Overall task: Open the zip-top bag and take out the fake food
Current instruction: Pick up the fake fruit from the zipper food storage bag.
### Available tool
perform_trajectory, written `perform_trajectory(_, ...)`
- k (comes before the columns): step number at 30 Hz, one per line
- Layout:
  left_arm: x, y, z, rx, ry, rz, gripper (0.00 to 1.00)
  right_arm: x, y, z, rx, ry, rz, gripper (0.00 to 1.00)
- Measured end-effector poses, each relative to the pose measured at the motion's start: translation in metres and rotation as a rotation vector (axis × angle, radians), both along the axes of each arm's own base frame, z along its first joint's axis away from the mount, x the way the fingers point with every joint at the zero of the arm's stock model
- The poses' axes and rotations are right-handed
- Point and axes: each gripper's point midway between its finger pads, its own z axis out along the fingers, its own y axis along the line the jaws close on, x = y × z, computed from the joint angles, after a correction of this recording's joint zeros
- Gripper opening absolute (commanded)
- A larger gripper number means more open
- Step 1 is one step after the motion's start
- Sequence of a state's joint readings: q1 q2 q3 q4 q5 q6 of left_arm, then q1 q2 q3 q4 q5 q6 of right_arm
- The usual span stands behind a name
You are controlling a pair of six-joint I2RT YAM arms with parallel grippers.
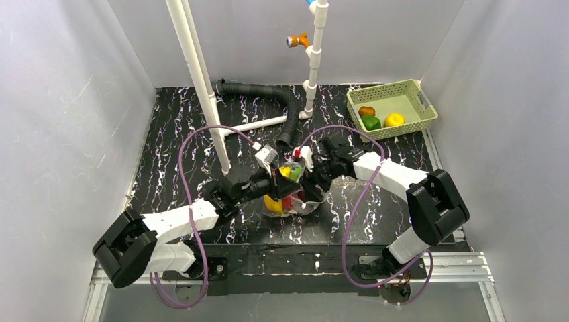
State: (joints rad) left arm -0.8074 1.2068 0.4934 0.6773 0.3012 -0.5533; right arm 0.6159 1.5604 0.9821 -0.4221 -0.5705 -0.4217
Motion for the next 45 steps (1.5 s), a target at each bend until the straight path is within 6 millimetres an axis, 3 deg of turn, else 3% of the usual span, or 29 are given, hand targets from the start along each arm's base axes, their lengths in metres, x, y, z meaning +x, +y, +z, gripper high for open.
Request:
perform_trajectory(13,-0.011,0.010,-0.028,0.062,0.006,-0.021,0.00,-0.007,0.004,-0.020,-0.119,-0.028,0.063,0.84)
perform_trajectory(21,-0.011,0.015,-0.032,0.079,-0.011,-0.012,0.00,-0.005,0.004,-0.022,-0.151,-0.067,0.074,0.85)
perform_trajectory(25,-0.012,0.017,-0.036,0.088,-0.009,-0.010,0.00,-0.004,0.002,-0.023,-0.161,-0.081,0.087,0.81)
perform_trajectory(29,-0.012,0.017,-0.036,0.089,-0.011,-0.010,0.00,-0.003,0.001,-0.023,-0.168,-0.092,0.093,0.67)
perform_trajectory(34,-0.012,0.017,-0.036,0.090,-0.012,-0.010,0.00,-0.003,0.000,-0.023,-0.175,-0.099,0.102,0.40)
perform_trajectory(37,-0.012,0.017,-0.036,0.090,-0.011,-0.010,0.00,-0.004,0.000,-0.022,-0.176,-0.092,0.100,0.38)
perform_trajectory(41,-0.012,0.017,-0.036,0.090,-0.011,-0.010,0.00,-0.007,0.004,-0.015,-0.153,-0.048,0.084,0.26)
perform_trajectory(45,-0.012,0.017,-0.036,0.090,-0.011,-0.010,0.00,-0.007,0.011,-0.003,-0.098,0.005,0.052,0.21)
